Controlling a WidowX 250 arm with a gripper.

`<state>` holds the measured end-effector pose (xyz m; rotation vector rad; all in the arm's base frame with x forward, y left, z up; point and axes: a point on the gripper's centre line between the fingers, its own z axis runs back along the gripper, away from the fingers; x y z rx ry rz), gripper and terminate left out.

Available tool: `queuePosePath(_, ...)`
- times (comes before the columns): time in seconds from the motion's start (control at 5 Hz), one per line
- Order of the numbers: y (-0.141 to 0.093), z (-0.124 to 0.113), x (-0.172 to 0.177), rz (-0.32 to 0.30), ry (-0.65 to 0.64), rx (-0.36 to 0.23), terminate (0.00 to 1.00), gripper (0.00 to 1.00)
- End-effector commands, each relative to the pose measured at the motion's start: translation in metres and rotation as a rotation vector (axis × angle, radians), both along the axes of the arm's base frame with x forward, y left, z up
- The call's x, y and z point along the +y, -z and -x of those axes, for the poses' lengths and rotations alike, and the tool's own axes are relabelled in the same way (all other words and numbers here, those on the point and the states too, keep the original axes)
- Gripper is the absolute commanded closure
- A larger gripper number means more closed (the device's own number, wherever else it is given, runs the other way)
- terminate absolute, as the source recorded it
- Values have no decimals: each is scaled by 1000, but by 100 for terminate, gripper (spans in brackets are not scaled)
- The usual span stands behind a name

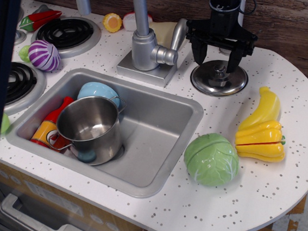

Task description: Put lid on pot or pan

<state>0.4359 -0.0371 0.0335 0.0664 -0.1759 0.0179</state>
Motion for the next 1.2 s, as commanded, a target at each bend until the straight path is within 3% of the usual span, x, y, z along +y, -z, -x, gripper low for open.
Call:
queuePosePath(0.0, -4, -12, 3, 32, 41, -68, 0, 0)
queuePosePath(0.2, 2, -12, 4, 50, 44, -64, 0, 0)
queuePosePath(0.4, 8, -12, 4, 53, 19, -61, 0, 100)
queuePosePath(0.6, 6, -11, 2, 41, 23, -62, 0, 100)
queuePosePath(0.8, -9, -7, -4, 48, 0, -25, 0, 100)
queuePosePath(1.0, -36, 8, -14, 72, -60, 48, 0, 100)
